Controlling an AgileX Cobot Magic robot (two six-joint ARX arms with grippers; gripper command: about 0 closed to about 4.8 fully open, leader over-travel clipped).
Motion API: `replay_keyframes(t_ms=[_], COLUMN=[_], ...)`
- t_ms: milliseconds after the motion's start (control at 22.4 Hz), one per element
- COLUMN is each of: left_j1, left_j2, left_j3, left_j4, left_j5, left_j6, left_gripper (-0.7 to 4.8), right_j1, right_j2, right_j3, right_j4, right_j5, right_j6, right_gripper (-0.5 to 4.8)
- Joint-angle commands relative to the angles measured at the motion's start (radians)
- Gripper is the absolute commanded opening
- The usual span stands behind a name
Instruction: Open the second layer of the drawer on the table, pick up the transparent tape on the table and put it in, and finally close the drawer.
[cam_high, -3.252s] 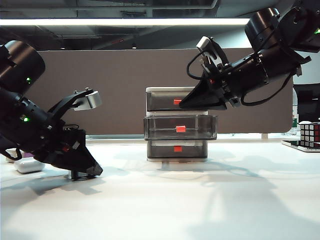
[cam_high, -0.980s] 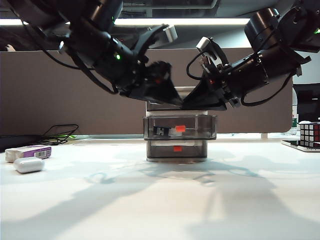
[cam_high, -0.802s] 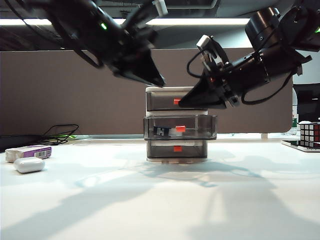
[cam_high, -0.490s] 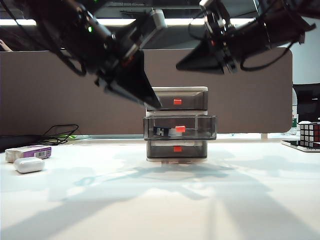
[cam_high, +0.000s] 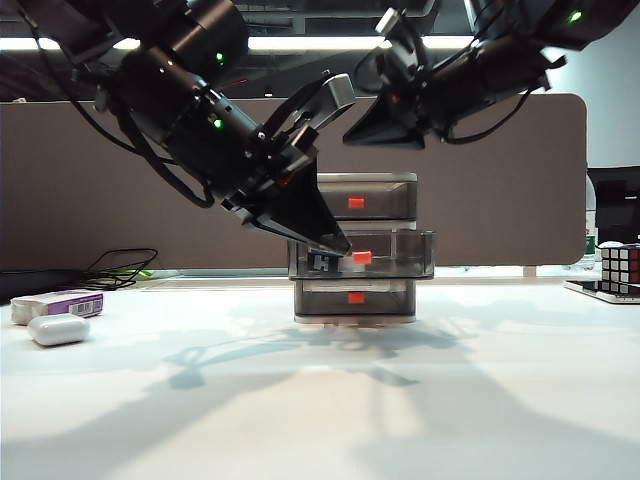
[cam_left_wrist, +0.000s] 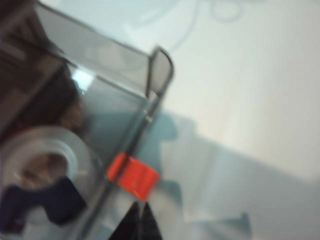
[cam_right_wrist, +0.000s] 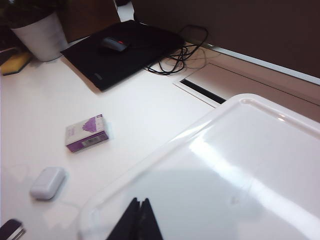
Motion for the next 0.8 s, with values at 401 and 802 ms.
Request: replay_keyframes(t_ms=[401,802], left_j1=[0.008,0.008], left_j2=[0.076,0.109], left_j3=[0.002,0.002], left_j4=[0.176,0.324], left_j5=[-0.081,-0.224], left_j6=[-0.01,-0.055], left_gripper=[-0.05,-0.05], right_j1=[0.002,0.003], right_j2=[0.097,0.114], right_j3=[0.053,0.052], right_j4=[-0.006,-0.057], right_j5=[0.033,0.051], right_j6=[-0.004,-0.013], right_gripper=[-0.05,-0.05])
